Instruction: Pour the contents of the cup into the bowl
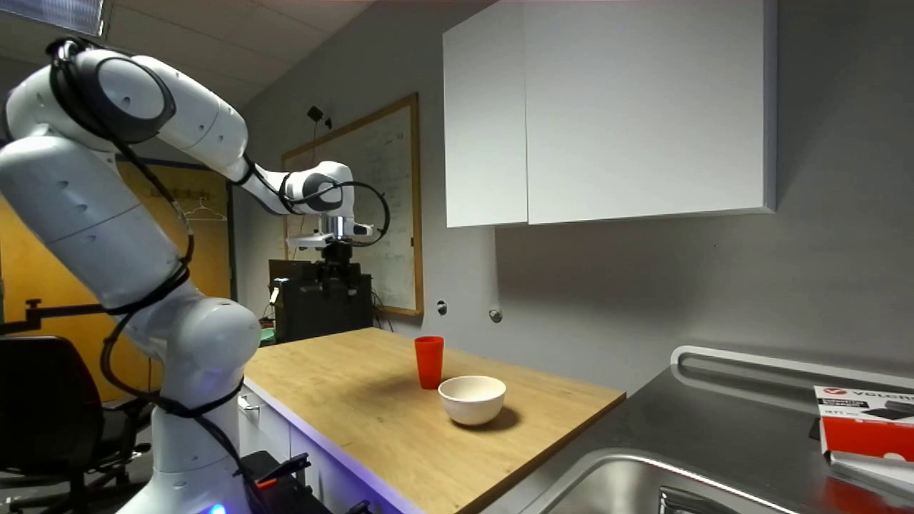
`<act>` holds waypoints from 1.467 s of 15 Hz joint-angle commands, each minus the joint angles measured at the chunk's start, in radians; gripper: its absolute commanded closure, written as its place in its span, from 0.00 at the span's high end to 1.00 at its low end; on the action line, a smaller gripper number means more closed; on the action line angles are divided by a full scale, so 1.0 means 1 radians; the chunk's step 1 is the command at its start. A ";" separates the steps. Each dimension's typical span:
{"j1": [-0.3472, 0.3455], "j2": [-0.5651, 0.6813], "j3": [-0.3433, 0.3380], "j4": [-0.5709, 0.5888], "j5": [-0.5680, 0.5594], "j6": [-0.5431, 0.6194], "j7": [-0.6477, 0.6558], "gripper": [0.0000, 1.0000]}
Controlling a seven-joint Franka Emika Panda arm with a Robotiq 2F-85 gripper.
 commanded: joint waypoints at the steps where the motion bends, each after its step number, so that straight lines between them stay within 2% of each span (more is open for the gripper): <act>1: -0.019 0.078 -0.010 0.028 -0.027 0.098 -0.017 1.00; 6: -0.046 0.221 -0.023 0.069 -0.076 0.266 -0.027 1.00; 10: -0.066 0.333 -0.034 0.123 -0.128 0.354 -0.028 1.00; 16: -0.082 0.470 -0.070 0.243 -0.164 0.369 -0.043 1.00; 22: -0.096 0.566 -0.116 0.314 -0.118 0.362 -0.084 1.00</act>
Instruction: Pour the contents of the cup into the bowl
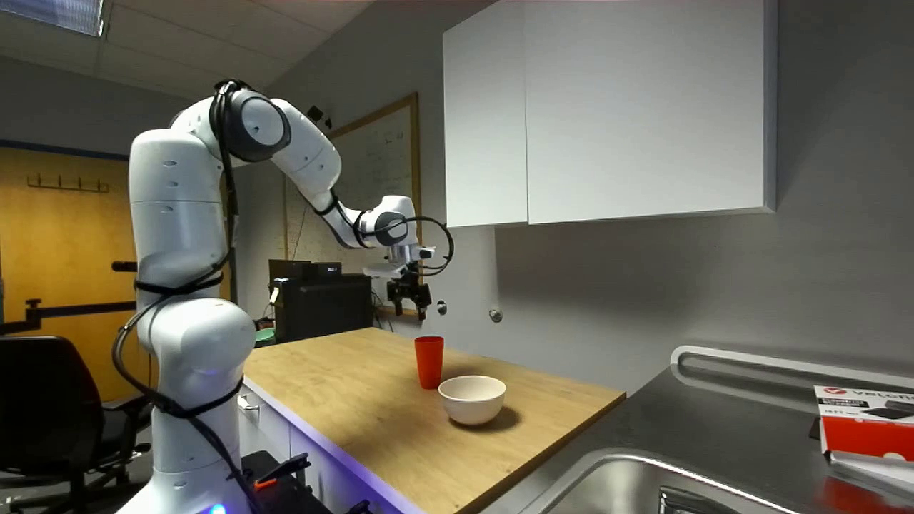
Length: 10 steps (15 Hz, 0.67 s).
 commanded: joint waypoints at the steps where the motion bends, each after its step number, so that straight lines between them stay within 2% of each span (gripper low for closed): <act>1: -0.004 0.065 -0.022 0.060 0.035 -0.024 -0.046 1.00; 10: -0.013 0.163 -0.033 0.081 0.108 -0.028 -0.087 1.00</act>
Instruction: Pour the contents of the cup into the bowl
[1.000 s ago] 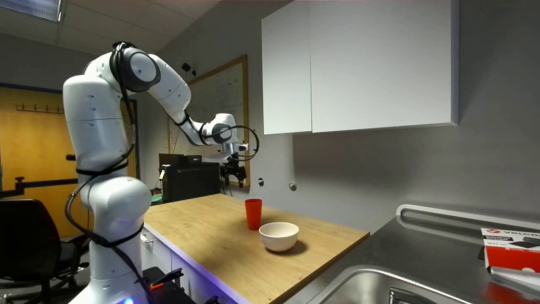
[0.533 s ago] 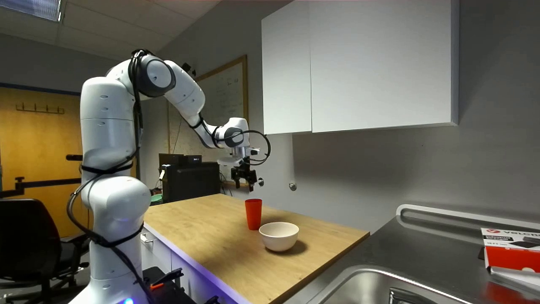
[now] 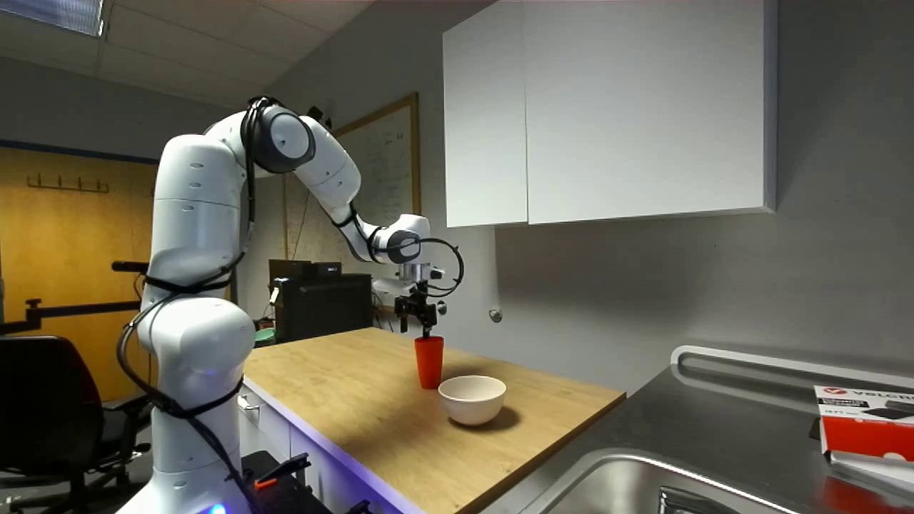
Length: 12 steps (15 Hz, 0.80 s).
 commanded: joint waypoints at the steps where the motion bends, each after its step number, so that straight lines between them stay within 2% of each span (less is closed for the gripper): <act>1: -0.009 0.037 -0.008 0.036 0.048 -0.026 -0.046 1.00; 2: -0.012 0.043 -0.009 0.036 0.055 -0.021 -0.048 1.00; 3: -0.014 0.048 -0.009 0.036 0.063 -0.020 -0.052 0.75; 4: -0.017 0.053 -0.010 0.037 0.067 -0.020 -0.054 0.75; 5: -0.018 0.056 -0.010 0.037 0.072 -0.020 -0.057 0.69; 8: -0.022 0.058 -0.010 0.037 0.077 -0.021 -0.059 0.43; 12: -0.025 0.053 -0.011 0.035 0.080 -0.020 -0.060 0.13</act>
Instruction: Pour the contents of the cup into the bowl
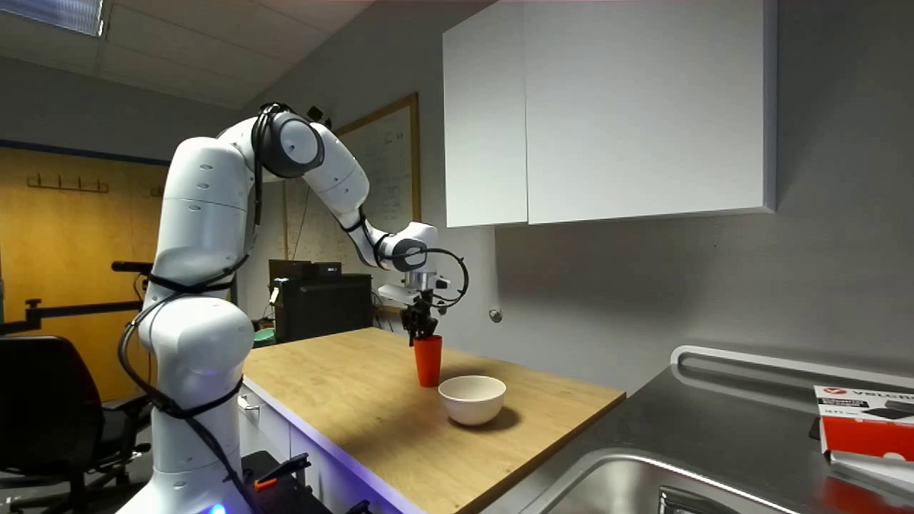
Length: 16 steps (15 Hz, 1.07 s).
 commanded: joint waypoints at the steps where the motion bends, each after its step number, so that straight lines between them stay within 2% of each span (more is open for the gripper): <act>1: -0.004 -0.001 -0.006 0.019 0.020 -0.019 -0.028 0.07; 2: -0.004 -0.004 -0.007 0.017 0.019 -0.018 -0.028 0.01; 3: -0.005 -0.007 -0.008 0.014 0.019 -0.016 -0.028 0.00; 8: -0.024 -0.053 -0.021 -0.012 0.056 0.015 -0.051 0.02; 16: -0.090 -0.189 -0.085 -0.135 0.316 0.154 -0.241 0.01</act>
